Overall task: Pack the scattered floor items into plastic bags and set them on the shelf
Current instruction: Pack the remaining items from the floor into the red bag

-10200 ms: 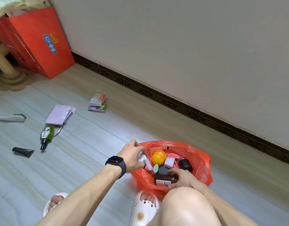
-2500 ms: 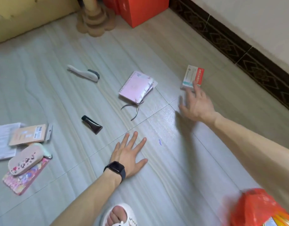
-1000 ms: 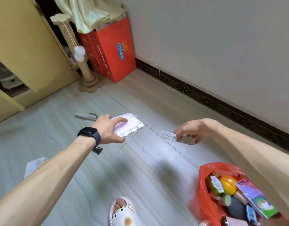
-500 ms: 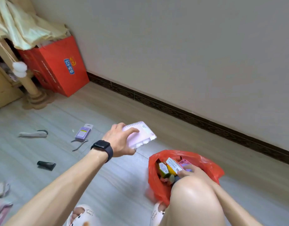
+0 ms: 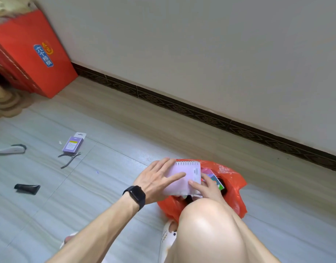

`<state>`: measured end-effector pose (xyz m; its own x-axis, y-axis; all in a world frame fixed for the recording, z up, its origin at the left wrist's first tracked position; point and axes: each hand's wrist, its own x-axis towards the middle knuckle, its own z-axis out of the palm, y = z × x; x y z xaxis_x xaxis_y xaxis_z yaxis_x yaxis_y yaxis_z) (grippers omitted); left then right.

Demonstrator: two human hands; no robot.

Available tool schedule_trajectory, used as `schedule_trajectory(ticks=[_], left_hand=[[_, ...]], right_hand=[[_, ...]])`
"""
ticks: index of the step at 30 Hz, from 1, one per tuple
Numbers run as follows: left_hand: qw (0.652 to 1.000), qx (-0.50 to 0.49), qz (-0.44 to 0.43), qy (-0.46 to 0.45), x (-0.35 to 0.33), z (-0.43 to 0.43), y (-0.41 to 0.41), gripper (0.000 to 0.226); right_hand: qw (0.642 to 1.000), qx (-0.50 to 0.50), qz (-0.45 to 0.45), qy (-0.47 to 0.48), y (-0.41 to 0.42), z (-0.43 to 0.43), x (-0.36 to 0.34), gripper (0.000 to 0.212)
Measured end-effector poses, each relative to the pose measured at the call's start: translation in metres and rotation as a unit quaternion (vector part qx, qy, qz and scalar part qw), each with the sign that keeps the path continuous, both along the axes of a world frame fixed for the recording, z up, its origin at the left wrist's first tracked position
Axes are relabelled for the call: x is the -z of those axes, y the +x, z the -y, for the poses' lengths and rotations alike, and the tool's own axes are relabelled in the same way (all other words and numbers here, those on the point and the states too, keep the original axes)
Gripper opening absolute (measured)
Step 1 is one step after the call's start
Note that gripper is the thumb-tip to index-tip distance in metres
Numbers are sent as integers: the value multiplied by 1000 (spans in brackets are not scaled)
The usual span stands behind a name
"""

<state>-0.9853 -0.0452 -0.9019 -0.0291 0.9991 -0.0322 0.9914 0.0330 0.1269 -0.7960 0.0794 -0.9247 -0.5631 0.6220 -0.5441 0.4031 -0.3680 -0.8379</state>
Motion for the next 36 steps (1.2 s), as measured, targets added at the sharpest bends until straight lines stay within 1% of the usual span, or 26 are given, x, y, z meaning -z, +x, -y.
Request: schedule_trajectory(ticks=[1, 3, 5, 6, 7, 9, 10, 11, 13, 14, 16, 17, 18, 19, 20, 21, 22, 24, 26, 28, 29, 31, 32, 33, 35, 36], left_hand=[[1000, -4, -4, -22, 5, 0, -1, 115], [998, -28, 6, -51, 18, -3, -3, 121], [983, -138, 77, -96, 35, -1, -1, 115], [963, -213, 111, -120, 40, 0, 1, 110], [934, -286, 158, -144, 48, 0, 3, 107], [842, -406, 310, -173, 60, -4, 5, 100], [802, -437, 369, -172, 64, -6, 7, 91], [778, -458, 399, -160, 67, -9, 6, 77], [759, -483, 419, -125, 66, -16, 5, 49], [747, -493, 435, -99, 66, -19, 4, 42], [720, -501, 477, -58, 59, -26, 1, 35], [711, -495, 497, -48, 56, -27, 0, 32], [706, -482, 517, -41, 51, -26, -1, 29], [706, -467, 531, -38, 46, -24, -3, 26], [711, -451, 539, -37, 41, -21, -3, 24], [719, -436, 539, -38, 37, -18, -4, 23], [725, -427, 539, -39, 34, -14, -4, 25], [730, -426, 533, -39, 32, -8, -5, 31], [722, -440, 533, -32, 30, -6, -6, 35], [722, -442, 532, -17, 29, -7, -3, 41], [743, -434, 509, -19, 28, -7, -2, 45], [814, -392, 425, -53, 27, -7, 0, 51], [850, -363, 374, -81, 27, -6, 1, 54], [872, -343, 329, -114, 27, -4, 2, 57], [886, -334, 281, -157, 28, 1, 3, 60], [887, -333, 274, -166, 27, 2, 3, 61]], right_hand=[[1000, 9, -18, 23, 3, -3, -2, 26], [995, 48, 11, 90, 11, -9, -2, 12], [979, 70, 50, 183, 25, -18, 1, 7], [972, 87, 48, 213, 29, -19, 1, 9], [969, 102, 26, 223, 32, -20, -2, 12], [945, 103, 8, 309, 34, -18, -5, 22], [923, 82, 12, 376, 34, -18, 0, 26], [893, 48, 21, 448, 33, -16, 6, 26], [833, -75, 33, 547, 33, -11, 31, 29], [799, -154, 47, 579, 37, -10, 49, 31], [727, -310, 122, 600, 44, -9, 89, 45], [712, -363, 163, 579, 45, -8, 100, 55], [727, -375, 177, 547, 44, -5, 106, 61], [764, -356, 168, 511, 40, -1, 109, 58], [801, -316, 145, 487, 34, 4, 106, 49], [828, -272, 128, 474, 27, 7, 100, 40], [837, -232, 135, 478, 20, 8, 96, 35], [834, -227, 195, 464, 9, 9, 89, 42], [817, -294, 251, 428, 5, 10, 92, 55], [791, -355, 247, 433, 5, 16, 100, 61], [775, -382, 240, 442, 6, 20, 104, 63], [766, -409, 245, 431, 5, 23, 108, 68], [776, -396, 252, 420, 4, 22, 106, 67], [789, -393, 262, 393, 3, 18, 106, 67], [787, -436, 286, 328, 0, 9, 94, 66], [799, -433, 269, 320, 0, 6, 89, 66]])
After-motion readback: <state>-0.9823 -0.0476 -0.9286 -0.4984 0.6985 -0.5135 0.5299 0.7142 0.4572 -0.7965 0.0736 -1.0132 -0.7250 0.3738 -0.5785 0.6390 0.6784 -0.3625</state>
